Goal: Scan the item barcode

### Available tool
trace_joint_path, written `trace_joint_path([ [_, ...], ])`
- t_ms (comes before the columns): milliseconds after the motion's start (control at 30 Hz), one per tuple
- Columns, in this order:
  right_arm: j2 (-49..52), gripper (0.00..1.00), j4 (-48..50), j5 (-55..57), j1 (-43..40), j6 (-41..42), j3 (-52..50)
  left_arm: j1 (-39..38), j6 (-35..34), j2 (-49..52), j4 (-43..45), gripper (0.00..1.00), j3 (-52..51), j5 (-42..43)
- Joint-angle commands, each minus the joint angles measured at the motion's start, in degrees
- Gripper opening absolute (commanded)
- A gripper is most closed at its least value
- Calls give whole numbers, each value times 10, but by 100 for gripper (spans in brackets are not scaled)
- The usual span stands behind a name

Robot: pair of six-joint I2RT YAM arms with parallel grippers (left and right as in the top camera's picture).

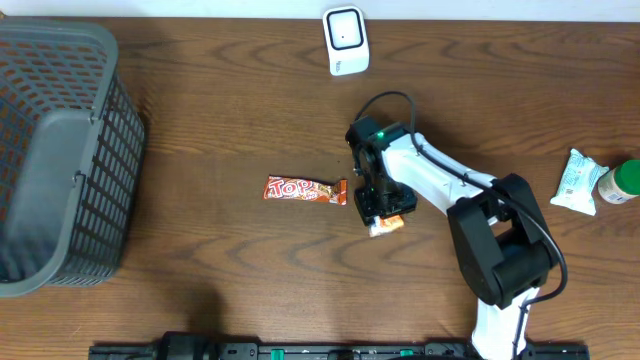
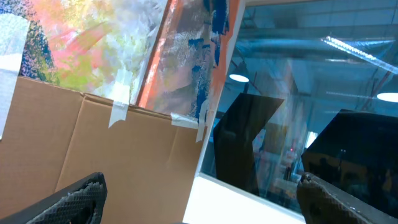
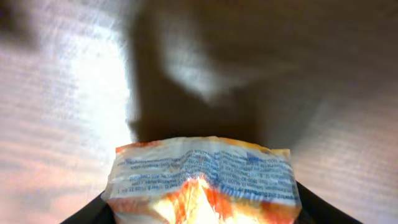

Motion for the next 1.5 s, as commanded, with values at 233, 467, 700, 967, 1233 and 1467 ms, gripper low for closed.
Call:
trace_joint_path([
  [233, 7, 55, -110, -117, -30, 0, 146, 3, -3, -3, 2, 98, -1, -5],
  [467, 7, 54, -142, -209, -58, 0, 153, 3, -3, -3, 2, 98, -1, -5],
  [700, 14, 54, -182, -301, -65, 0, 153, 3, -3, -3, 2, 98, -1, -5],
  [967, 15, 54, -221, -342, -66, 0, 152, 3, -3, -3, 2, 98, -1, -5],
  [1233, 15, 55, -222, -356, -74, 0, 152, 3, -3, -3, 2, 98, -1, -5],
  [1467, 15, 53, -180, -354, -74, 0, 152, 3, -3, -3, 2, 98, -1, -5],
])
